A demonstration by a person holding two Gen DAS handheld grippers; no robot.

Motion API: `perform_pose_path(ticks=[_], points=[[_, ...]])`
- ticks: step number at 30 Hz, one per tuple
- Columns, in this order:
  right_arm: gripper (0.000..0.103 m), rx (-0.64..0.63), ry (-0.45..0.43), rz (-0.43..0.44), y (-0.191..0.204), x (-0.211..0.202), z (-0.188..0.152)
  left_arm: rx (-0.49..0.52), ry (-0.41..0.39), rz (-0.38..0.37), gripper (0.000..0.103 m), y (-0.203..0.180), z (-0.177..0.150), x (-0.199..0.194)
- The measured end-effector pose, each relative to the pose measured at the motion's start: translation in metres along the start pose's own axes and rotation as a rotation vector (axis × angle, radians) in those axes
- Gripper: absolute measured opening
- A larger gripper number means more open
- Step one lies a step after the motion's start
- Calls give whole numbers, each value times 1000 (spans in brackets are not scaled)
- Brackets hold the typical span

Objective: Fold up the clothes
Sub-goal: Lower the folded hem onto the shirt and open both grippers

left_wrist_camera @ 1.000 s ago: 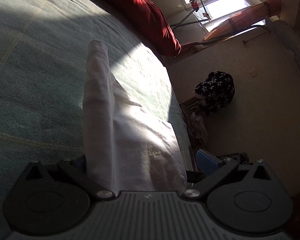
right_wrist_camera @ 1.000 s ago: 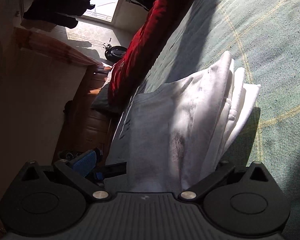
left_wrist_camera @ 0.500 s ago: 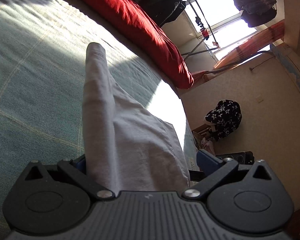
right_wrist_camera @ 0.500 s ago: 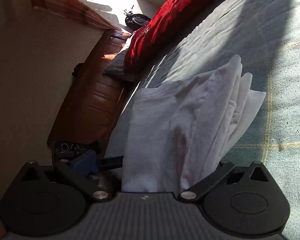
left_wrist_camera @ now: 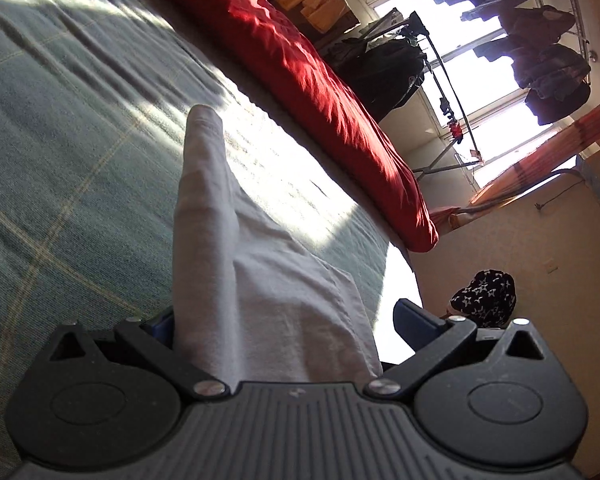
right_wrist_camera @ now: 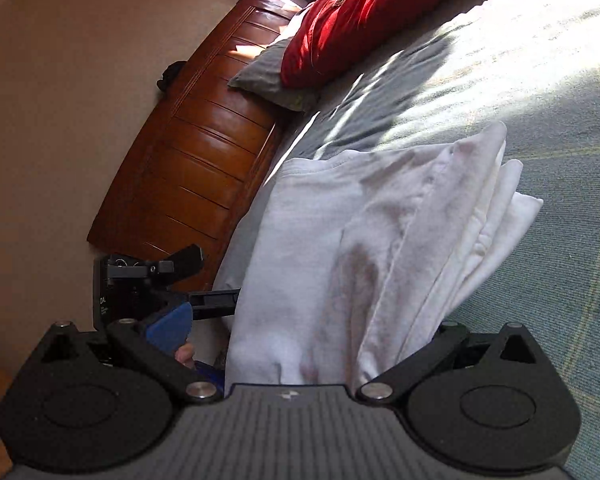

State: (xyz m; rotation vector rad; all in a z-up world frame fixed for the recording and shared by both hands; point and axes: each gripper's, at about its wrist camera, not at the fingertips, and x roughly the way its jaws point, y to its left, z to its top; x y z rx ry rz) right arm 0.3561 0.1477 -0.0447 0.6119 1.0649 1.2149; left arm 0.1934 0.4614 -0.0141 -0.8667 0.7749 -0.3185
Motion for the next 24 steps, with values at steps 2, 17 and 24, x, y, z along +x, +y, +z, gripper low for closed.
perform_pose_path(ticks=[2, 17, 24], points=[[103, -23, 19, -6, 6, 20, -2, -9, -16, 19, 102, 13, 12, -5], [103, -186, 97, -67, 30, 133, -9, -76, -110, 160, 102, 91, 53, -22], [103, -133, 135, -64, -1, 126, -25, -96, -200, 275, 102, 110, 44, -48]])
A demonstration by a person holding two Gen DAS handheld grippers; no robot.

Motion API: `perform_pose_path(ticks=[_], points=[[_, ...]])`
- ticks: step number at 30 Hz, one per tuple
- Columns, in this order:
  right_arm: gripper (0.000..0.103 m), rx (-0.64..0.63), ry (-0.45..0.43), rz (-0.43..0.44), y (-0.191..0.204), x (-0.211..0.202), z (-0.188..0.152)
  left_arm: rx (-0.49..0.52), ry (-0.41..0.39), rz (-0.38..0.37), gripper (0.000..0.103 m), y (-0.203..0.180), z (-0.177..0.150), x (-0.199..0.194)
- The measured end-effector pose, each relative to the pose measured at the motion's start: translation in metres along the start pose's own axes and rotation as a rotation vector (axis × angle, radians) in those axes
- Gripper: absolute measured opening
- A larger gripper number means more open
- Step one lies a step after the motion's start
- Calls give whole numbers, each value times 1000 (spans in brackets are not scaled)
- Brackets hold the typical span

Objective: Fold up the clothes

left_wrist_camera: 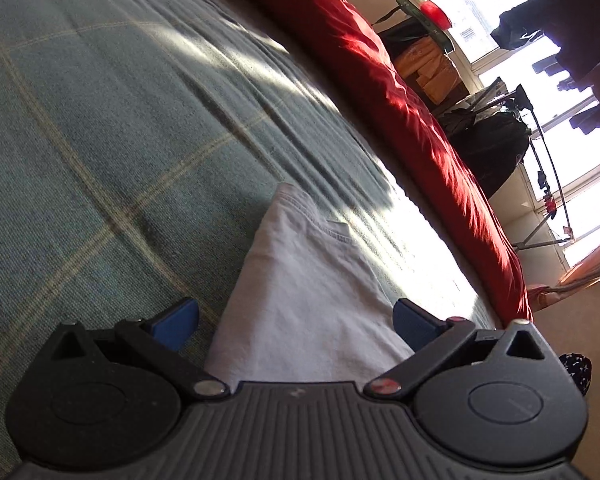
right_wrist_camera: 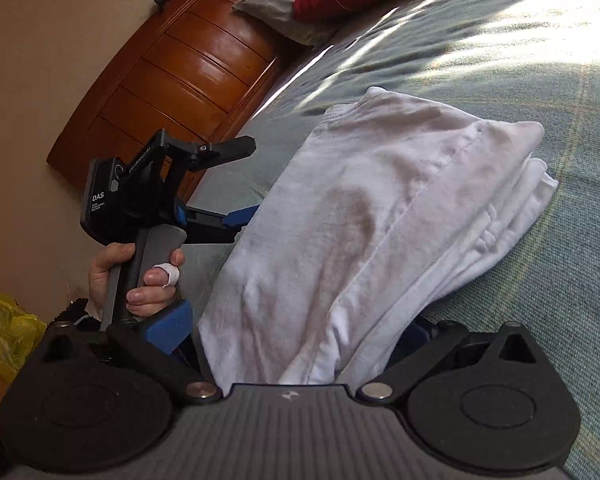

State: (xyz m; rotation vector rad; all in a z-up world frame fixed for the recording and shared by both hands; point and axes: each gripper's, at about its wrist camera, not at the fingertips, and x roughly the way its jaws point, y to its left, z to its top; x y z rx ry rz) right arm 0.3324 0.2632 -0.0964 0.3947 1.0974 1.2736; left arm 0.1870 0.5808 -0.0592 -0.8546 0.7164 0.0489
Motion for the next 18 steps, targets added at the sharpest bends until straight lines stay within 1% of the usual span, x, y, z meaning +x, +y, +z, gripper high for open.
perform_pose_path(ticks=[3, 5, 8, 9, 10, 11, 12, 14, 16, 17, 18], points=[[103, 50, -41, 19, -14, -16, 2, 70, -37, -5, 102, -13, -10, -22], [103, 111, -84, 28, -28, -23, 8, 121, -25, -56, 102, -27, -21, -29], [103, 202, -122, 57, -44, -24, 20, 137, 25, -117, 102, -36, -41, -23], [103, 195, -140, 51, -44, -26, 28, 140, 43, -136, 102, -38, -48, -21], [103, 189, -157, 45, -44, -28, 35, 140, 60, -131, 102, -38, -52, -16], [103, 180, -175, 37, -44, -31, 43, 139, 82, -110, 102, -36, -57, -11], [103, 165, -191, 23, -41, -36, 49, 132, 83, -106, 102, -33, -59, -9], [103, 123, -201, -39, -33, -48, 58, 118, 77, -107, 102, -26, -63, -7], [103, 58, -217, -114, -22, -63, 60, 97, 53, -108, 102, -27, -62, -14], [103, 8, -233, -160, -13, -73, 60, 109, 37, -110, 102, -30, -62, -18], [103, -26, -247, -165, -7, -80, 59, 126, 25, -113, 102, -33, -62, -21]])
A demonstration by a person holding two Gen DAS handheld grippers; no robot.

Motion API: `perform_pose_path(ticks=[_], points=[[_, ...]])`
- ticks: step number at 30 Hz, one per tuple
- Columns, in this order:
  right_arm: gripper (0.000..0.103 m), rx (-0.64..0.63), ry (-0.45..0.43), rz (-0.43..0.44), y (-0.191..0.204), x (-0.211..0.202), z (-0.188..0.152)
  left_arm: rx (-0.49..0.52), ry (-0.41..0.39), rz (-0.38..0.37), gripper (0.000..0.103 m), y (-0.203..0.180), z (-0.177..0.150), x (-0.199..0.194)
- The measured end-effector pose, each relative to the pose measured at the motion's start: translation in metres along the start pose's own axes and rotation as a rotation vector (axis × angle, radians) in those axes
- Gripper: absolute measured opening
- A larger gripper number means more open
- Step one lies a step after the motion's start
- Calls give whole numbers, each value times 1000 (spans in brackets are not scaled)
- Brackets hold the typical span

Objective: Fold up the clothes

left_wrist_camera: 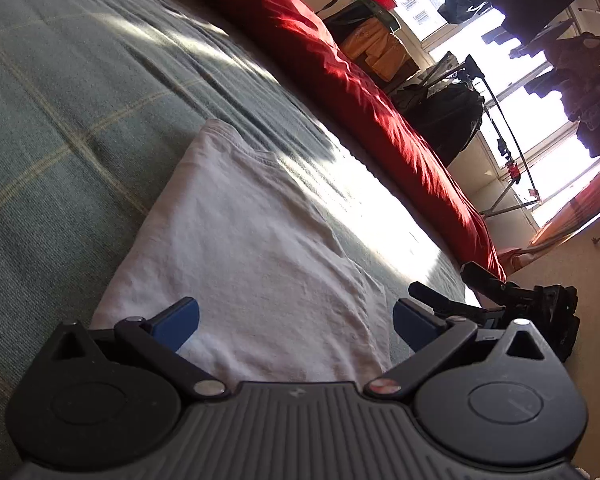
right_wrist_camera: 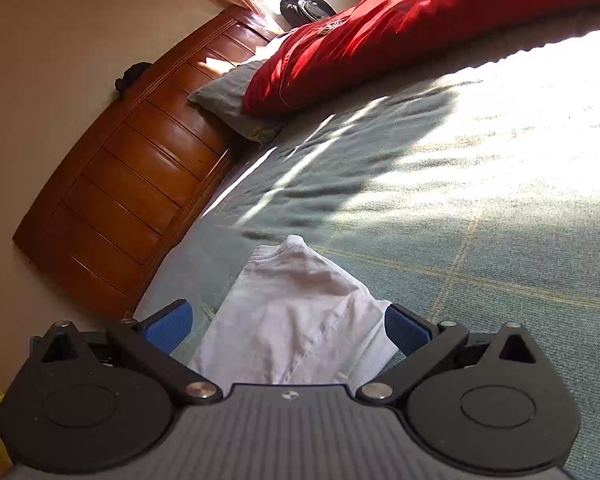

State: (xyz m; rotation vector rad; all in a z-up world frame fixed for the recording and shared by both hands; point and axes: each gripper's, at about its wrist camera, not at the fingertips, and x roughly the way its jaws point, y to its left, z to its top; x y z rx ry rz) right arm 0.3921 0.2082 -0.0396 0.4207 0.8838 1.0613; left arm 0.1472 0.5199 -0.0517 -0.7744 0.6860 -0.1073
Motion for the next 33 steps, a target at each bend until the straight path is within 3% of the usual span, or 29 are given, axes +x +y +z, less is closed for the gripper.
perform_pose_path(ticks=[3, 7, 10, 13, 16, 20, 23, 26, 31, 33], points=[[103, -76, 26, 90, 16, -6, -1, 24, 31, 26, 102, -5, -2, 5], [103, -214, 201, 164, 42, 36, -21, 42, 44, 60, 102, -1, -10, 11], [103, -196, 261, 139, 31, 45, -34, 41, 32, 41, 102, 1, -13, 7], [103, -161, 291, 113, 19, 44, -43, 63, 23, 73, 102, -6, -14, -1], [103, -174, 271, 167, 39, 23, -40, 93, 20, 118, 102, -16, -17, -6], [103, -198, 400, 339, 69, 28, -57, 147, 34, 178, 102, -30, -24, -9], [103, -217, 476, 285, 64, 35, -80, 166, 64, 261, 102, -29, -30, -8], [103, -219, 446, 257, 62, 21, -87, 205, 49, 337, 102, -34, -38, -14], [103, -322, 402, 263, 94, -8, -93, 445, -15, 361, 102, -64, -59, -21], [103, -340, 406, 267, 102, -12, -99, 493, 25, 381, 103, -66, -69, -14]])
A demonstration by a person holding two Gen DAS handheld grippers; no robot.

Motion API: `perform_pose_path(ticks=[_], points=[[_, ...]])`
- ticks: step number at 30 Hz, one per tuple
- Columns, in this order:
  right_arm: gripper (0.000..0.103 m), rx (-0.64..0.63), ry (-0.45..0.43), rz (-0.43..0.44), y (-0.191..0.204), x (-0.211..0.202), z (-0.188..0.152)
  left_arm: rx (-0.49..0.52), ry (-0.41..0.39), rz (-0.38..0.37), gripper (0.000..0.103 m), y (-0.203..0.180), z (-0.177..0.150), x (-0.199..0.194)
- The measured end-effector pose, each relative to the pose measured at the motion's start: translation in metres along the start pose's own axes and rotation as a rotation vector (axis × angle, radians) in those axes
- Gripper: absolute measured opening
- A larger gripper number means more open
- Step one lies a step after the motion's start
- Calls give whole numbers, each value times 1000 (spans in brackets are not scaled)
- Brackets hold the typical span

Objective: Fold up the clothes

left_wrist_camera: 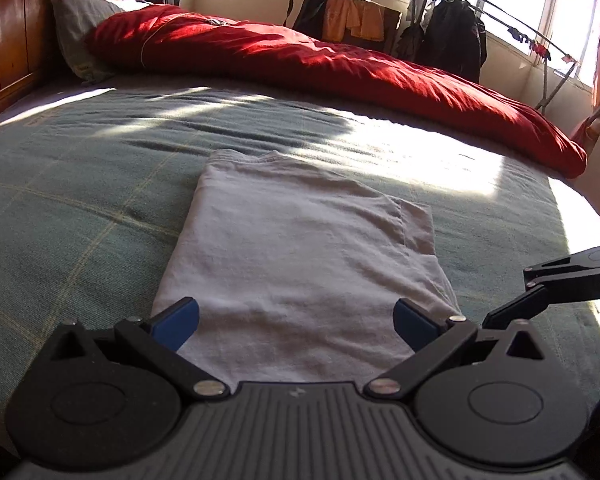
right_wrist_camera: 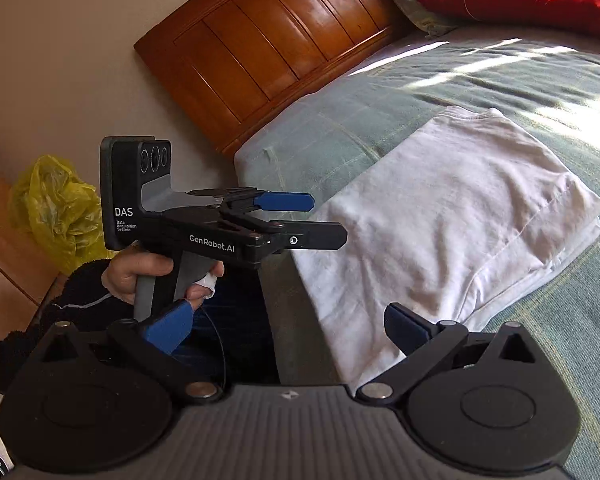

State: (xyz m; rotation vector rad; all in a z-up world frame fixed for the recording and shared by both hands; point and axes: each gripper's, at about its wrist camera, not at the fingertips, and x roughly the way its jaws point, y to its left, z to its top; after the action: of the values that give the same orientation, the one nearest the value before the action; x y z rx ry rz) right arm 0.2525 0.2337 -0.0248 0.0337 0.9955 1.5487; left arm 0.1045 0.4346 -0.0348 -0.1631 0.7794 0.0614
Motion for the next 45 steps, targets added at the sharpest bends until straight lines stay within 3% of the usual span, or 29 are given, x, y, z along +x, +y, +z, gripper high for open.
perform_pose_path(ticks=[5, 11, 15, 18, 20, 26, 30, 32, 35, 38, 42, 45], points=[[103, 36, -2, -32, 1, -13, -16, -45, 59, -4, 102, 4, -26, 10], [103, 33, -46, -36, 6, -29, -20, -164, 13, -65, 103, 13, -25, -10], [103, -24, -21, 3, 14, -1, -13, -198, 41, -15, 103, 16, -28, -5], [103, -29, 41, -50, 6, 26, -19, -207, 19, -23, 102, 18, -24, -11], [103, 3, 76, -122, -5, 35, -25, -164, -9, -5, 102, 15, -14, -14], [103, -24, 2, -116, 13, 7, -31, -14, -74, 17, 103, -2, 29, 8], [103, -24, -27, -125, 18, -5, -33, 6, -75, 17, 103, 3, 51, 43], [103, -14, -32, -126, 17, -9, -35, -4, -51, 25, 103, 12, 57, 63], [103, -3, -35, -125, 13, -13, -38, -104, 28, 13, 102, 35, 56, 95], [103, 14, -37, -116, 8, -18, -41, -168, -1, -11, 102, 41, 57, 89], [103, 30, -53, -105, 4, -22, -42, -141, -44, -13, 103, 39, 76, 82], [103, 38, -59, -98, 2, -24, -43, -171, 1, -19, 102, 43, 86, 102]])
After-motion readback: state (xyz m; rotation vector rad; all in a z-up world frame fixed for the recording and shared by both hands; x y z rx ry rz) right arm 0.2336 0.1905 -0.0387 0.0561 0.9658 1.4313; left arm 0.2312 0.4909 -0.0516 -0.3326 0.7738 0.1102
